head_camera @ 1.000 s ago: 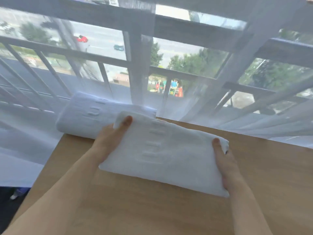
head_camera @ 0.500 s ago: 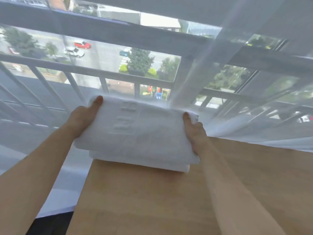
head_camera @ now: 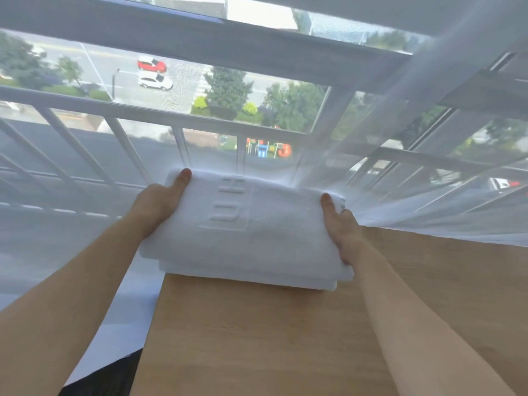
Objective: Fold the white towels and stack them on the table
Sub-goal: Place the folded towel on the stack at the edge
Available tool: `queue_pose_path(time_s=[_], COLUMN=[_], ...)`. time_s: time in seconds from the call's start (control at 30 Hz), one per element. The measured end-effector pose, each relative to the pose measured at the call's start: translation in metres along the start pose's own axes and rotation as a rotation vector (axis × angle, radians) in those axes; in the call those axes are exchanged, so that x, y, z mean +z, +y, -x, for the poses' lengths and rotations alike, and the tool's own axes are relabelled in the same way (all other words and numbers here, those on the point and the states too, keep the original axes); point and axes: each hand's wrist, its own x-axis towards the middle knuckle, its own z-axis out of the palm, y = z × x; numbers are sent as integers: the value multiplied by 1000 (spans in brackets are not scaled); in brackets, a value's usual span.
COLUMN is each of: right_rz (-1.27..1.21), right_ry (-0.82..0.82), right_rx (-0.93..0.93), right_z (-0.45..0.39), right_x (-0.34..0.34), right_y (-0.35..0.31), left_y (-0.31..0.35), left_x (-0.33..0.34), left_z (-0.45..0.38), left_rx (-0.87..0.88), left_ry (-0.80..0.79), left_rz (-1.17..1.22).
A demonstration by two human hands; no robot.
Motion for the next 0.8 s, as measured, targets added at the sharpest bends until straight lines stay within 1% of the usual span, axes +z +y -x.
queue_pose_path(time_s=[0.1,0.2,0.27,0.37,0.4,0.43,0.47,0.5,0.53,0.57,0.6,0.63,0.67,0.7,0.73,0.77,0.8], right_rz=[-13,-4,-4,33,65,114,206,334,460,549,584,611,650,701,759,792,813], right_ry=[33,35,35,21,40,95,193,325,462,556,577,506,368,224,112,63,62], right_rx=[-18,-24,-31,7,11,-12,-73,-173,-326,-514,-690,-812,-875,-884,-865,-858,-857], right_z=[-2,-3,-2,2,4,8,13,21,31,44,56,65,71,75,75,71,67], right_x=[-9,-4,0,-1,-2,-3,-3,-1,5,14,27,41,55,67,74,78,77], right_y=[1,9,12,5,3,0,-2,-5,-7,-11,-16,-20,-23,-24,-23,-20,-17], left_y=[0,-13,-15,-10,-8,-5,-2,3,9,16,26,34,38,39,37,35,33], left_x=[-1,15,22,20,17,15,13,12,14,19,28,38,52,66,76,81,83], left_z=[-5,-2,-2,-5,-4,-2,3,12,24,38,52,65,76,82,84,82,77], left_rx=[18,-7,-31,-11,0,31,100,219,377,550,695,797,852,867,857,839,822], left_ry=[-9,-17,-5,-5,19,70,150,248,336,387,359,275,182,109,71,53,44], left_rz=[30,60,46,-17,-29,-39,-68,-111,-151,-158,-153,-178,-259,-374,-481,-547,-578])
